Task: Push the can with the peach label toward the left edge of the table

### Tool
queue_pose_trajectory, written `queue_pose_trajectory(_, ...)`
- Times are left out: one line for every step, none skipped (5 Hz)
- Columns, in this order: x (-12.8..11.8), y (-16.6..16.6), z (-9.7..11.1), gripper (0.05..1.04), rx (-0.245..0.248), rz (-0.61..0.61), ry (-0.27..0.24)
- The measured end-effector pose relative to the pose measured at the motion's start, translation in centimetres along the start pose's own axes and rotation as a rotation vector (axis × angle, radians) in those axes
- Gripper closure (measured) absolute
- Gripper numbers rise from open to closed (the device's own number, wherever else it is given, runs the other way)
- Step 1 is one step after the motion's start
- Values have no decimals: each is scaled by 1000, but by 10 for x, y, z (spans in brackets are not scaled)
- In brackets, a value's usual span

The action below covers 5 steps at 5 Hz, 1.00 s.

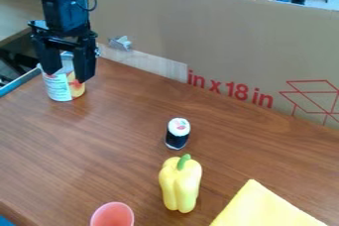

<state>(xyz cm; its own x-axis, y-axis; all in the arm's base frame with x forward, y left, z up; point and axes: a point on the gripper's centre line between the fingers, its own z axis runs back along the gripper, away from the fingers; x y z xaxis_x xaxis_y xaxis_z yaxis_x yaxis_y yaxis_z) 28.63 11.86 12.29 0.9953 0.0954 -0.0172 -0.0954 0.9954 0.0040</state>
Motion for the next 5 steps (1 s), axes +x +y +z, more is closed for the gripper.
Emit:
queue_pose_trajectory(-1,-1,-10,81,-9,-2,31)
queue_pose_trajectory(25,12,-2,81,14,-34,35)
queue_pose_trajectory(47,22,0,81,40,-68,18)
queue_pose_trajectory(72,36,-4,81,97,-74,-29)
queue_pose_trajectory(89,58,-16,81,112,-59,-68)
